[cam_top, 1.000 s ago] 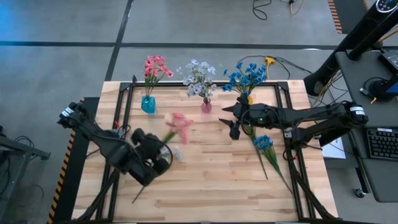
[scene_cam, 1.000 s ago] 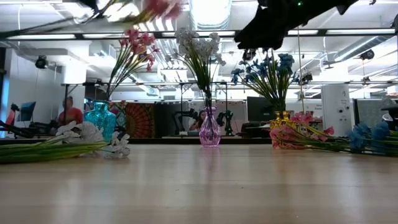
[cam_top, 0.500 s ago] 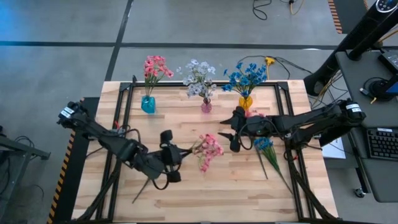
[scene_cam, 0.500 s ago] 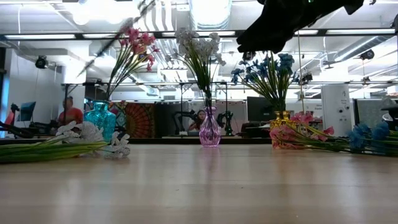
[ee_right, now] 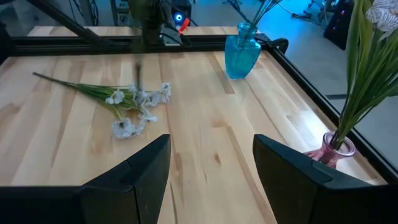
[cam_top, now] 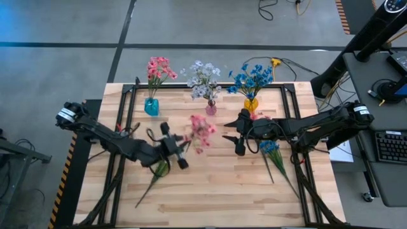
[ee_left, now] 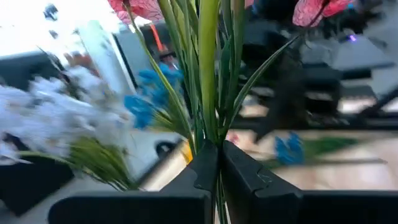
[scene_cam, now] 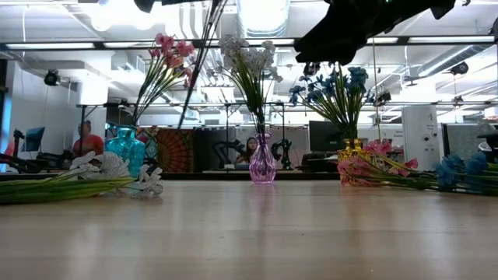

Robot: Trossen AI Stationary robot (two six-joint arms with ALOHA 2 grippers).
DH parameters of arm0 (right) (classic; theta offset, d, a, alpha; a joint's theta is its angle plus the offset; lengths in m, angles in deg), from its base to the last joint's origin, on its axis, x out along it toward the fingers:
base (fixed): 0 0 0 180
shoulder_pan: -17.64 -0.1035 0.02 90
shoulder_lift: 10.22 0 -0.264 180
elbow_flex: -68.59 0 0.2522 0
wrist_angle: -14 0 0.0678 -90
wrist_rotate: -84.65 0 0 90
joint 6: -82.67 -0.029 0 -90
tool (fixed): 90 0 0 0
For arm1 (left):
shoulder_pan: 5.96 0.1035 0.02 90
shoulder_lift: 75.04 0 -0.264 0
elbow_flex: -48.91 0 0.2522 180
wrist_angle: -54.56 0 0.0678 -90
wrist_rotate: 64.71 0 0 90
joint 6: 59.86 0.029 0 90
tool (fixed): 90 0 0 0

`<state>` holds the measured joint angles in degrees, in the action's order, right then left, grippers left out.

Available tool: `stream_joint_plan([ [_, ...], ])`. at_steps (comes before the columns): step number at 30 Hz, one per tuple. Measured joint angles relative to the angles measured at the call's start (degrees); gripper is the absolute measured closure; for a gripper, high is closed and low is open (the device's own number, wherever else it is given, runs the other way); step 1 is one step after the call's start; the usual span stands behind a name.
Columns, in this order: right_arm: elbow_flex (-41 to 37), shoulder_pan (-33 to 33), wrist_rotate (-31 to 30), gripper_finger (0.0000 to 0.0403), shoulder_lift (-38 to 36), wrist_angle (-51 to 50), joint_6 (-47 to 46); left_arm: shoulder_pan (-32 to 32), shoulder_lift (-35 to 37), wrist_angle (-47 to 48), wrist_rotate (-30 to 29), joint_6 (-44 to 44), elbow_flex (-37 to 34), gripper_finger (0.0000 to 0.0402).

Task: Sort flowers into vase by color
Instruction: Put the left pink flowers into the blue vase

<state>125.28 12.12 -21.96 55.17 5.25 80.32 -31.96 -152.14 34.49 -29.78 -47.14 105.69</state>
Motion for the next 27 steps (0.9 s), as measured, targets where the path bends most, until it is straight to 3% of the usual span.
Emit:
stream_joint_plan([
  [4, -0.1, 0.0, 0.0, 0.0182, 0.0, 0.0, 0.0, 2.8, 4.8, -14.6, -1.2, 11.9, -5.8, 0.0401],
  [7, -0.1, 0.0, 0.0, 0.0182, 0.0, 0.0, 0.2, 6.3, 9.8, -20.3, -4.5, 17.4, -9.2, 0.0401],
  [15, -0.1, 0.0, -1.5, 0.0182, 0.0, 0.0, 0.5, 15.9, 20.6, -20.1, -4.9, 19.2, -16.0, 0.0401],
  [22, -0.1, 0.0, -1.6, 0.0182, 0.0, 0.0, 0.6, 17.2, 25.1, -20.0, -5.3, 26.1, -16.8, 0.0401],
  [27, -0.1, 0.0, -1.6, 0.0182, 0.0, 0.0, 0.2, 17.0, 25.9, -18.7, -16.4, 34.1, -14.6, 0.0401],
])
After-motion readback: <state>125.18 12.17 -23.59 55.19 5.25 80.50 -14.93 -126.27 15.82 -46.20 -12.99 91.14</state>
